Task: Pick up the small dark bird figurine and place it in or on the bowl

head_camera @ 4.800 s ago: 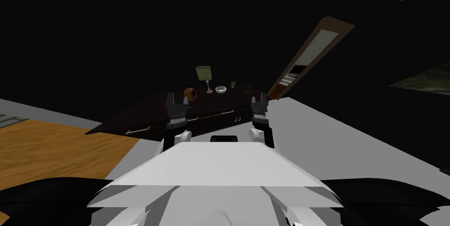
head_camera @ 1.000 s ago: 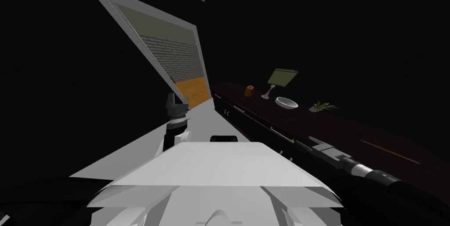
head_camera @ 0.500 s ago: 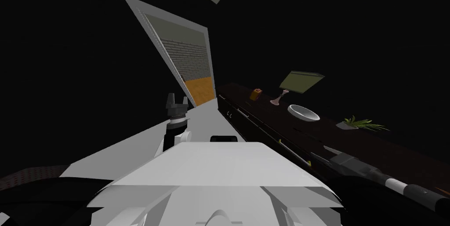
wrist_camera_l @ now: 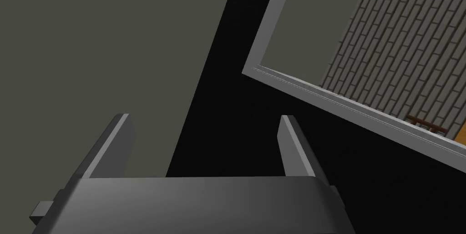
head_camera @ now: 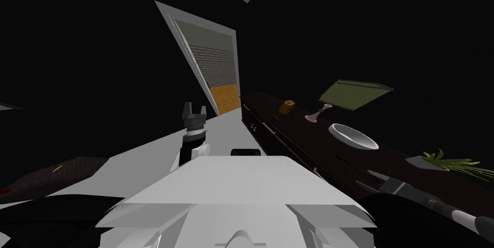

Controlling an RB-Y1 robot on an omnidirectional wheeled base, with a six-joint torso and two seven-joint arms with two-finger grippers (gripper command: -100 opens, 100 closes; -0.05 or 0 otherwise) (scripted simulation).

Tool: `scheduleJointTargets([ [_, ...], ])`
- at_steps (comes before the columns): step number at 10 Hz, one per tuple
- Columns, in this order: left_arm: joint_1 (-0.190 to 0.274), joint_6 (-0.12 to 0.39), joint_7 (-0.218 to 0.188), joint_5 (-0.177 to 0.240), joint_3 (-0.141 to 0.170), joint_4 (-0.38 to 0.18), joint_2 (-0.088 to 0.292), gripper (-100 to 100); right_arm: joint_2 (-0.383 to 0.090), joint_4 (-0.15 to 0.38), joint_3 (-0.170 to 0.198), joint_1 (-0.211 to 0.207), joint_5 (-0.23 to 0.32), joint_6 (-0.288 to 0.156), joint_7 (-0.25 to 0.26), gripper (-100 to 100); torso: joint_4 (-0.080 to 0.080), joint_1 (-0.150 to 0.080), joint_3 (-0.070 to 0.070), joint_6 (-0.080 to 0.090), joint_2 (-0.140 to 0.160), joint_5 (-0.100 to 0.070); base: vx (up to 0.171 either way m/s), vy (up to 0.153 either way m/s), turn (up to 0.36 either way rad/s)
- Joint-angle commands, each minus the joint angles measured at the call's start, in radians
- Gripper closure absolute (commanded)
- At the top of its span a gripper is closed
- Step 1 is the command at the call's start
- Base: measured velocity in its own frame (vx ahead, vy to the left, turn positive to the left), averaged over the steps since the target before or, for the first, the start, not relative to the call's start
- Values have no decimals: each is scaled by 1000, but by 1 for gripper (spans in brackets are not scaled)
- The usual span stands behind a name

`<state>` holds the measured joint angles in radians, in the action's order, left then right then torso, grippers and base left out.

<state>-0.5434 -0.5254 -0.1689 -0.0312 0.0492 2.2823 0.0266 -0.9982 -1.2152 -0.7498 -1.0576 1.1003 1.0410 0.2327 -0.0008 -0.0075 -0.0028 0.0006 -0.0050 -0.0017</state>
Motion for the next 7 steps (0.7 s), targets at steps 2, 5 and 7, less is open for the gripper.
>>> scheduleJointTargets([
  [2, 0, 0, 0, 0, 0, 0, 0, 0, -29, 53, 7, -6, 46, 32, 15, -100, 0, -1, -1, 0, -1, 0, 63, -95, 206],
  [5, 0, 0, 0, 0, 0, 0, 0, 0, -55, 109, 19, -15, 93, 67, 29, -100, 1, 5, 1, 1, 3, 1, 27, -41, 115],
  [7, 0, 0, 0, 0, 0, 0, 0, 0, -70, 149, 34, -21, 128, 94, 40, -100, 0, 2, 1, 1, 1, 0, 48, -67, 187],
])
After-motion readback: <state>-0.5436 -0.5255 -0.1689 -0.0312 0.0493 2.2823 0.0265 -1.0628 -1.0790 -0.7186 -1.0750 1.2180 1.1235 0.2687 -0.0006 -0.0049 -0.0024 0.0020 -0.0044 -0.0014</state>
